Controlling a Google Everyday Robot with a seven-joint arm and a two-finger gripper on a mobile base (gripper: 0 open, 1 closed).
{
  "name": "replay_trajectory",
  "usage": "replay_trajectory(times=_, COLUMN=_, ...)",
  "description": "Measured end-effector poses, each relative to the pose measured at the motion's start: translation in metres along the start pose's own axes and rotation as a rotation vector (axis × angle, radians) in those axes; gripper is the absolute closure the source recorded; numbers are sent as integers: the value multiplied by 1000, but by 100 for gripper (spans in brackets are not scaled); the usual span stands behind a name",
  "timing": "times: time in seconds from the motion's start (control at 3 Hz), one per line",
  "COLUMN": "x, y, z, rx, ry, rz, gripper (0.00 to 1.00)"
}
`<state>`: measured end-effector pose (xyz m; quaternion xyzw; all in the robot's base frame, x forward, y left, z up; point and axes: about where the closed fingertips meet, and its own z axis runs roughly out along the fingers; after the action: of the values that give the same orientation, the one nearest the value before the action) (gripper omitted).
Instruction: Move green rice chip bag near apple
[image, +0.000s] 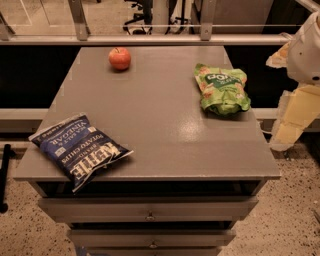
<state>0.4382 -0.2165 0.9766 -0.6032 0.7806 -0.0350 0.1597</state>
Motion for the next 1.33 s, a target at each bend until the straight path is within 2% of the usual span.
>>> replay_trajectory(times=0.33, x=0, y=0, z=0, rx=0, ry=0, rz=0, gripper=0)
replay_trajectory(times=0.67, x=2, y=-19, z=8, rx=20, ry=-25, rz=24, gripper=0)
replay_trajectory(times=1.0, x=4, y=-48, z=23, rx=50, ry=-64, rz=66, gripper=0)
replay_trajectory(times=1.33, x=3, y=-87, z=48, rx=75, ry=-129, rz=157, gripper=0)
